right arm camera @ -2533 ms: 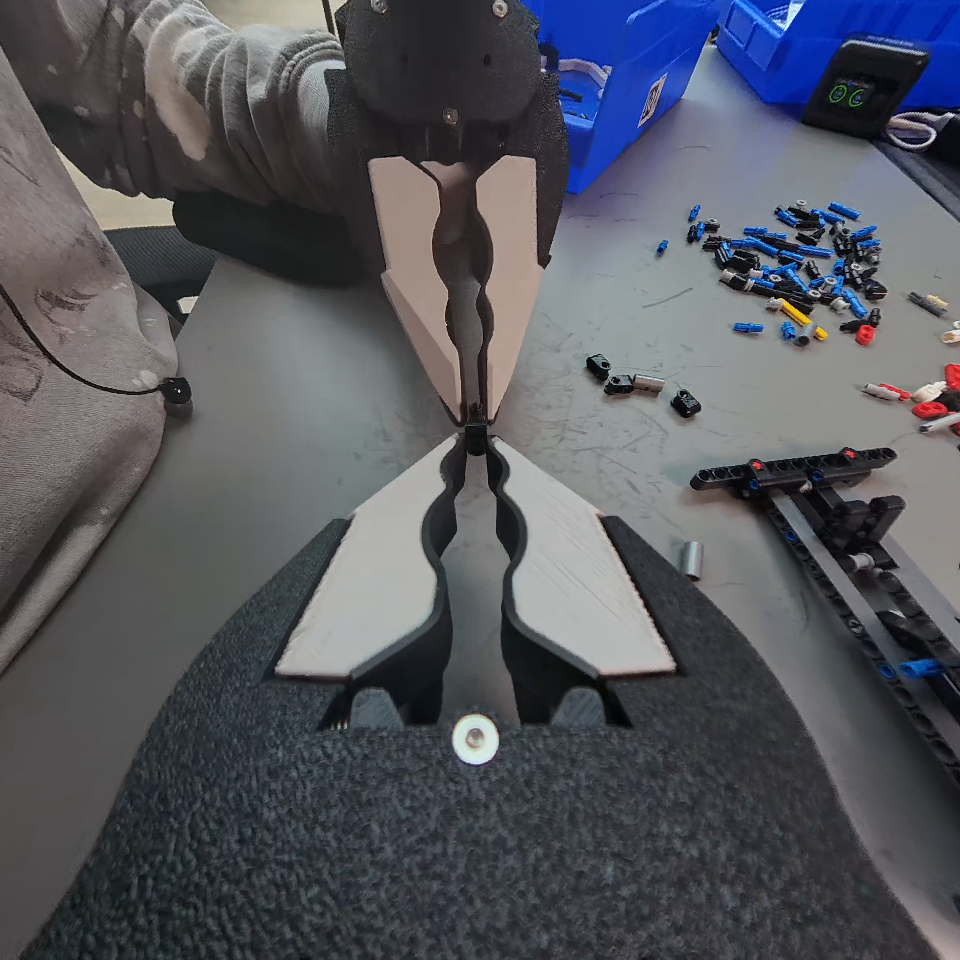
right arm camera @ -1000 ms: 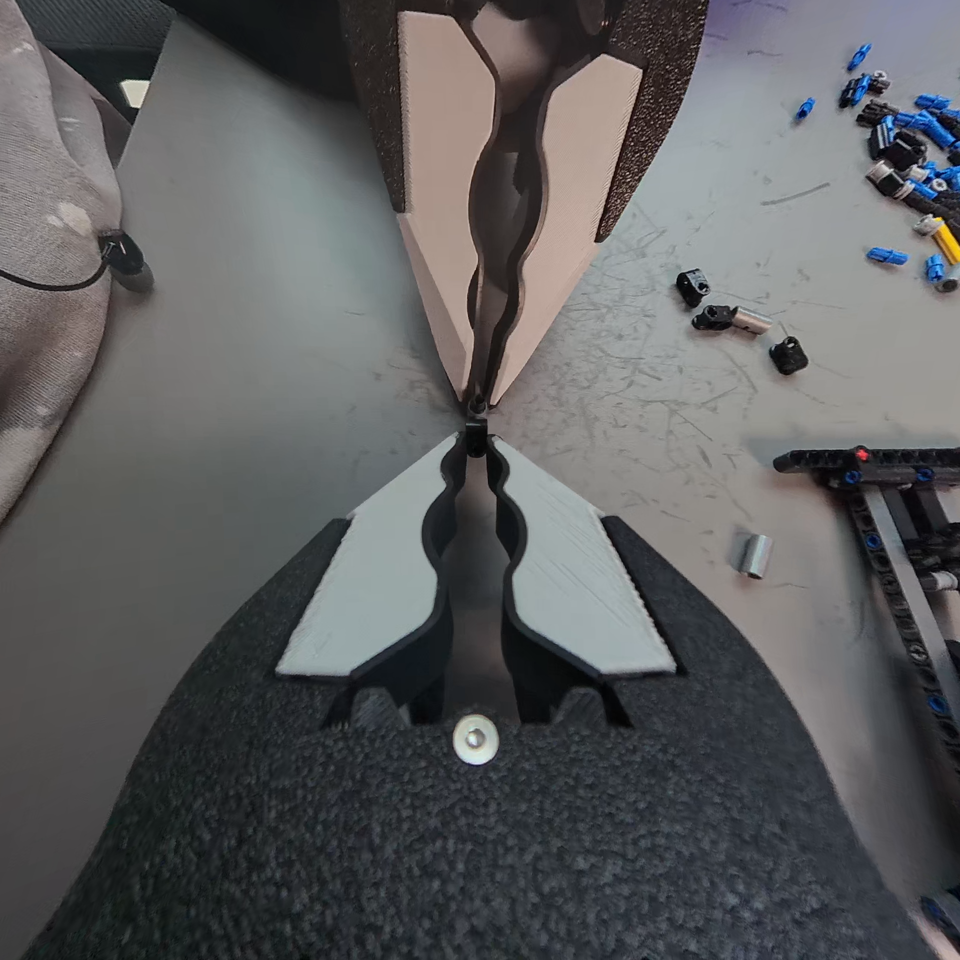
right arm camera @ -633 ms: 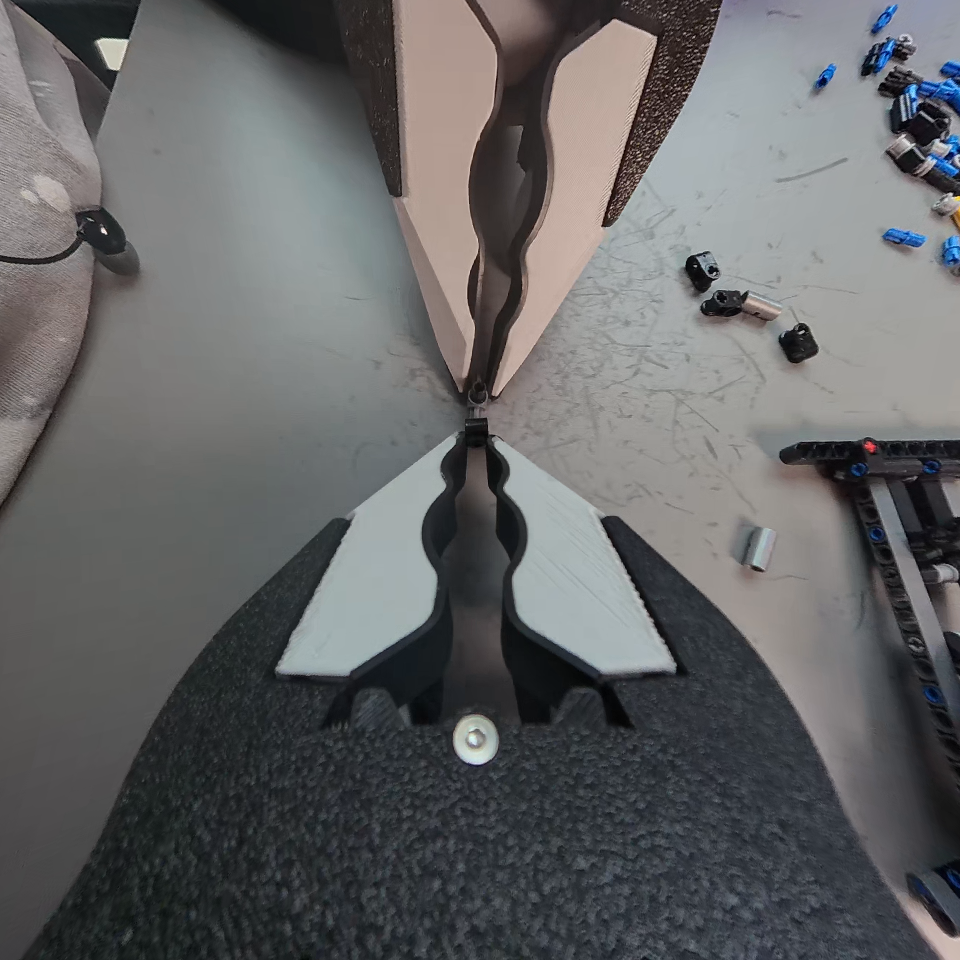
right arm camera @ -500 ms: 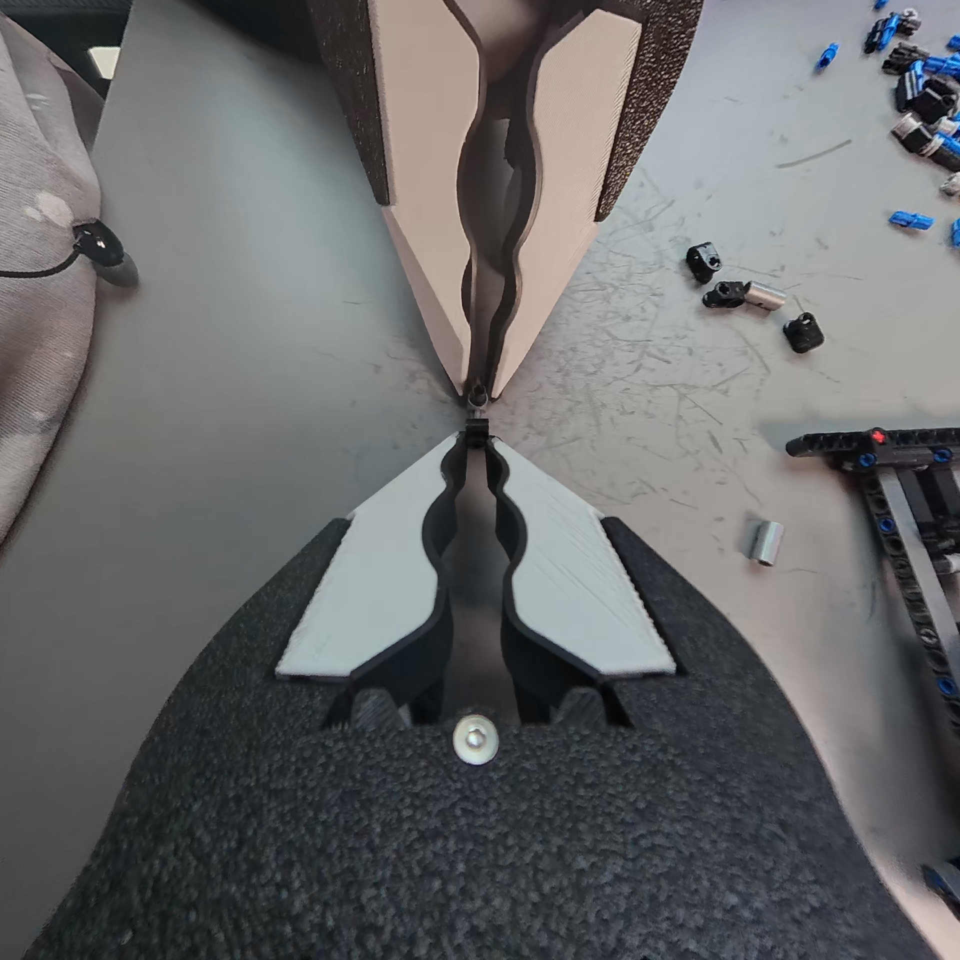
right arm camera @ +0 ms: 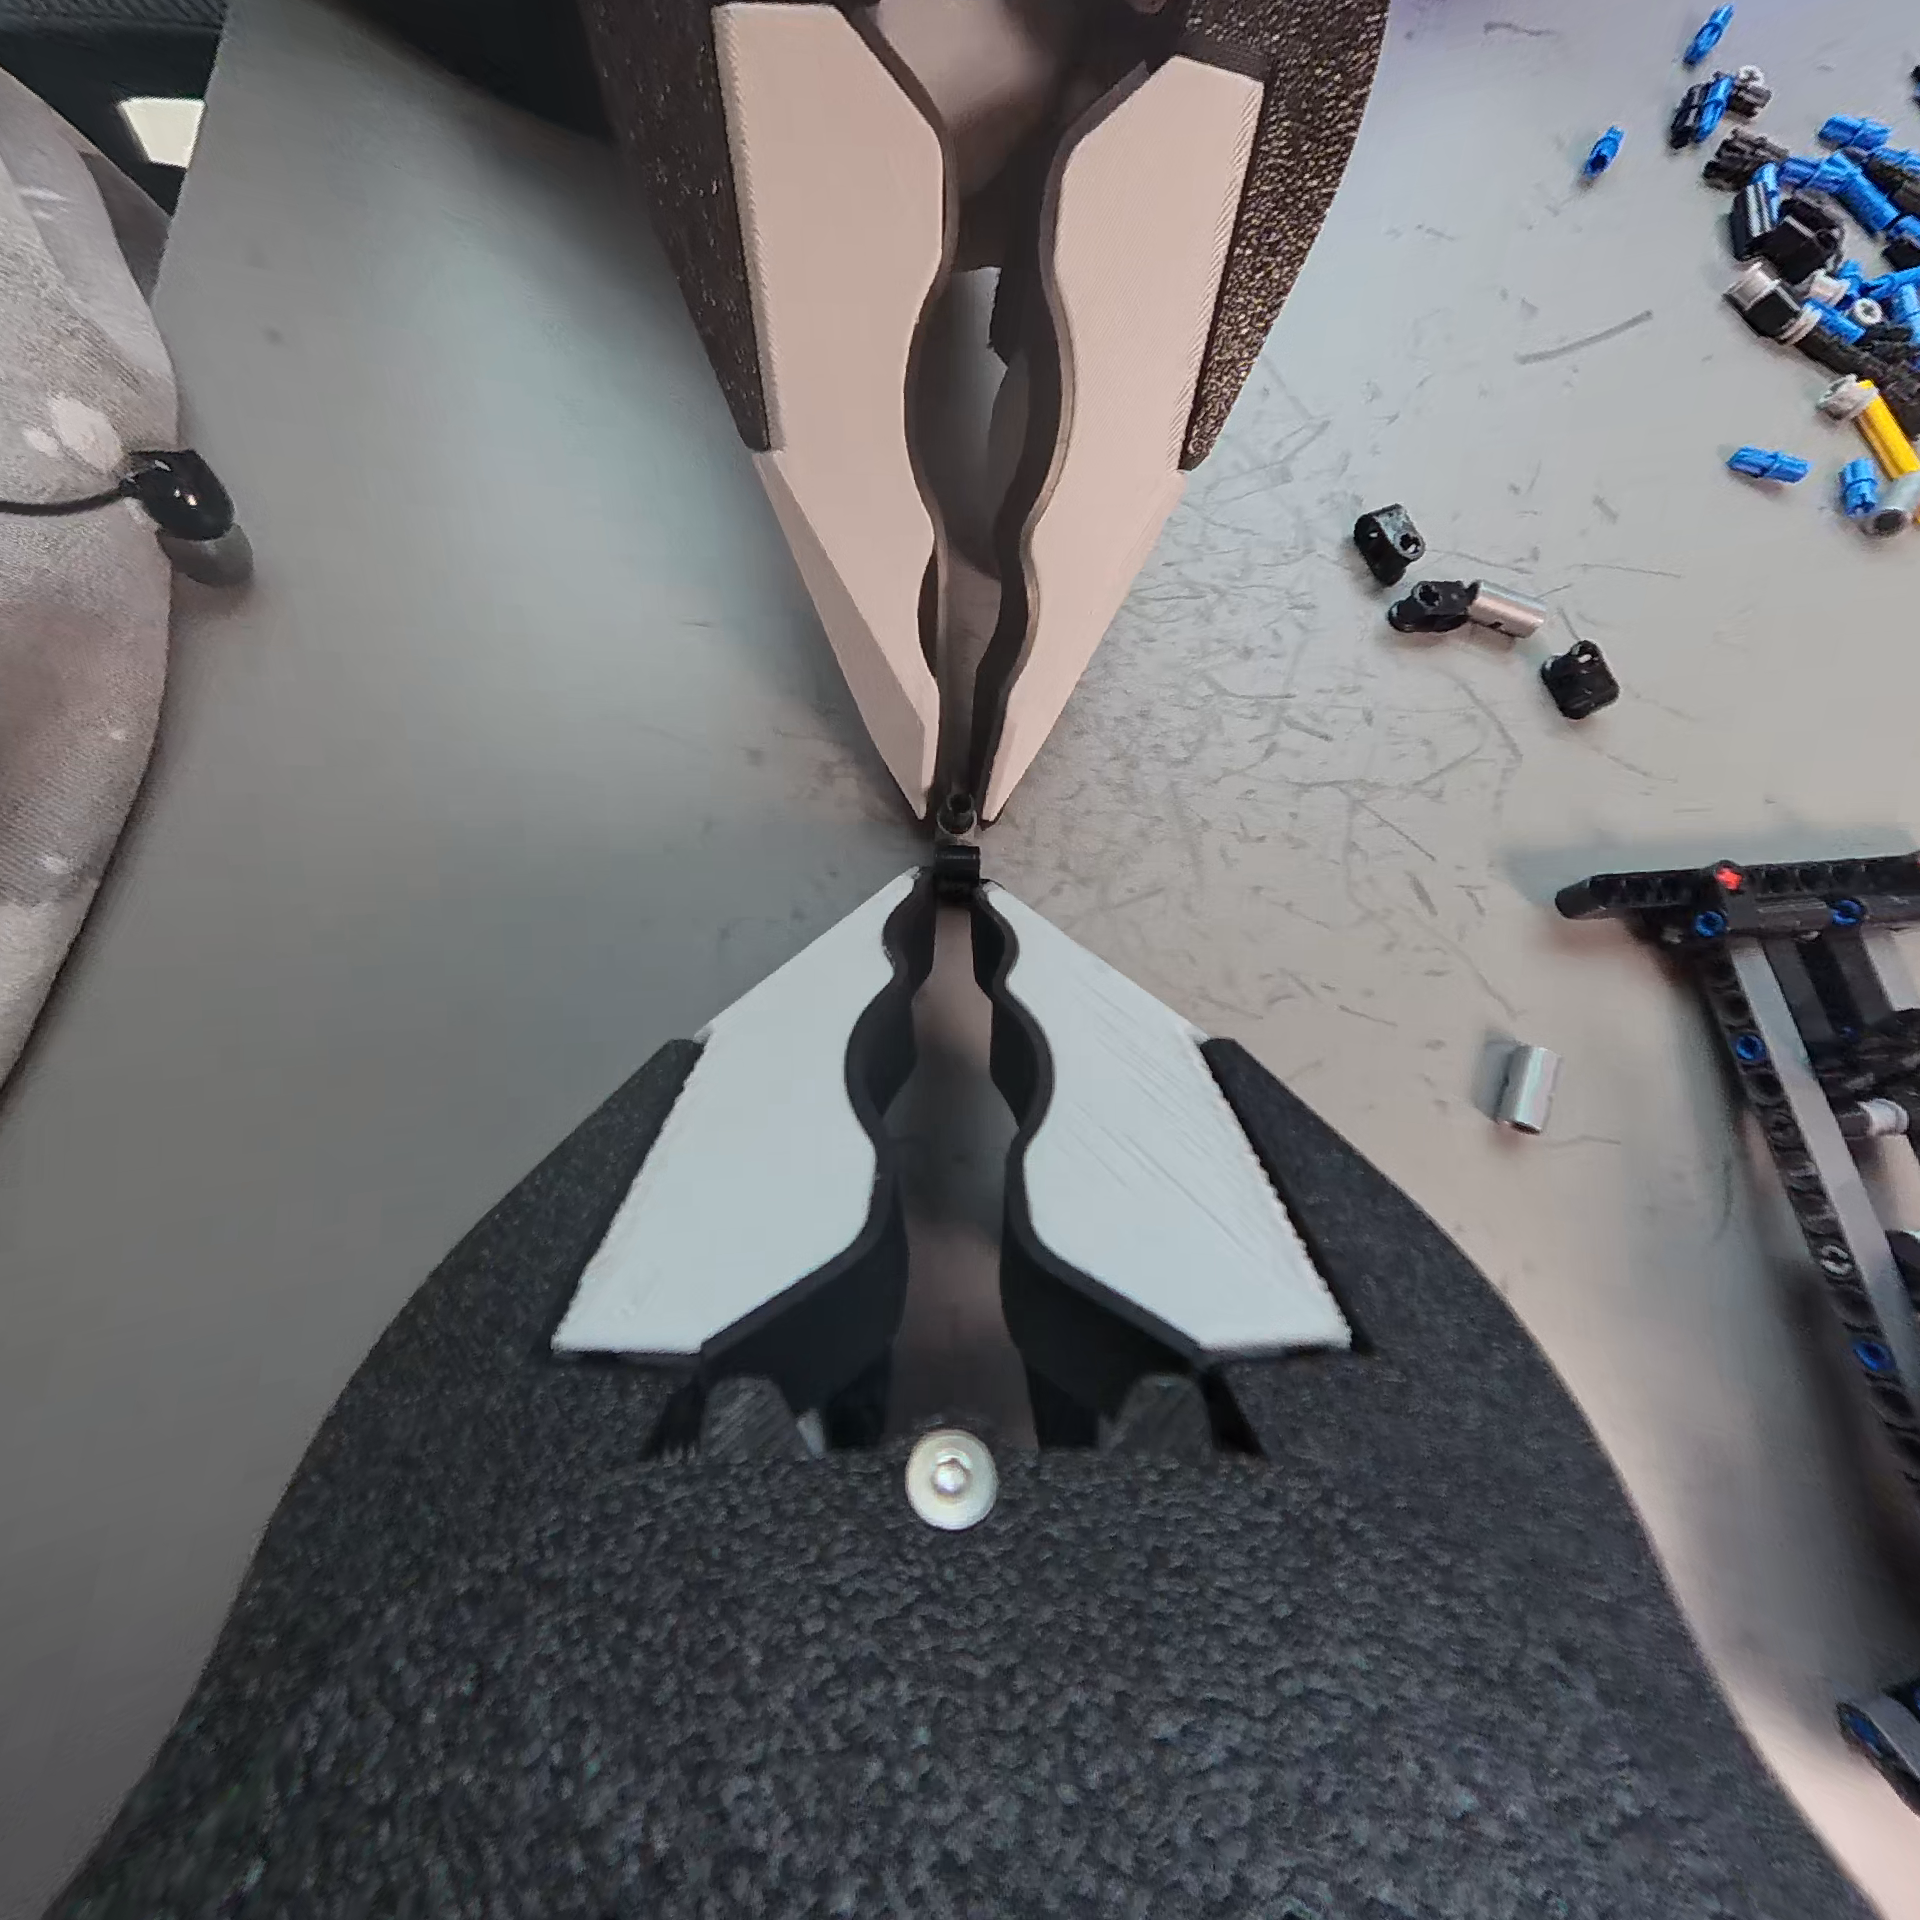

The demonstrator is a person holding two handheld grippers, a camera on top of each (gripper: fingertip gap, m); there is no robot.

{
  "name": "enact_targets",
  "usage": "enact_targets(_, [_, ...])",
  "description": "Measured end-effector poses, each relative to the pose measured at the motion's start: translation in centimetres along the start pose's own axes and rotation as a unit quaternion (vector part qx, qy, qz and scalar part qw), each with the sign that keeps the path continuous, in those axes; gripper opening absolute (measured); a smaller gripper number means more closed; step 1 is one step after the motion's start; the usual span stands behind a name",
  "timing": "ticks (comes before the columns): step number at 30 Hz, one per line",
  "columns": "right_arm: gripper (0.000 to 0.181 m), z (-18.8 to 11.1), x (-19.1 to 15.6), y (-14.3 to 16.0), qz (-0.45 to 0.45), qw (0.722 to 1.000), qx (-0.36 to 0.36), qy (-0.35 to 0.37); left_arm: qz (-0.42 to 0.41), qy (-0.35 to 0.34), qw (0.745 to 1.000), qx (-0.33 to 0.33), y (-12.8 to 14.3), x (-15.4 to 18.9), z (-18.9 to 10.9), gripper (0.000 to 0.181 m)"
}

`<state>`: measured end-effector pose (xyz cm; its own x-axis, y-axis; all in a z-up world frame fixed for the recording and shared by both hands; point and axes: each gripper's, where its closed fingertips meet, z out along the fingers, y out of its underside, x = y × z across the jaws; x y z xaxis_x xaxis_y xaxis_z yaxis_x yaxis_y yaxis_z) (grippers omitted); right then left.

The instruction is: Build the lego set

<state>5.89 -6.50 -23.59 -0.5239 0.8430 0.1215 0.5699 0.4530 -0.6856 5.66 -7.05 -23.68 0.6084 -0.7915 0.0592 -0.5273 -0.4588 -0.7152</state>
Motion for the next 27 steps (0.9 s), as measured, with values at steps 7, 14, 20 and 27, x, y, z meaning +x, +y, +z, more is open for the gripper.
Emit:
enact_targets(7, [0.004, 0.2, 0.0, -0.2, -0.005, 1.000, -0.001, 0.000, 0.011, -0.005, 1.000, 0.000, -0.1, 0.0, 0.1, 0.006])
enact_targets(14, [0.006, 0.2, 0.1, -0.2, -0.007, 1.000, 0.006, 0.008, 0.012, -0.005, 1.000, -0.001, 0.0, 0.0, 0.0, 0.007])
enact_targets(20, [0.014, 0.1, 0.5, -0.3, -0.022, 0.999, 0.023, 0.039, 0.002, -0.004, 1.000, -0.002, 0.0, 0.0, 0.0, 0.008])
enact_targets(27, [0.022, -0.5, 2.0, -0.5, -0.013, 0.996, 0.031, 0.078, -0.015, -0.026, 1.000, 0.002, -0.1, -0.9, 0.0, 0.008])
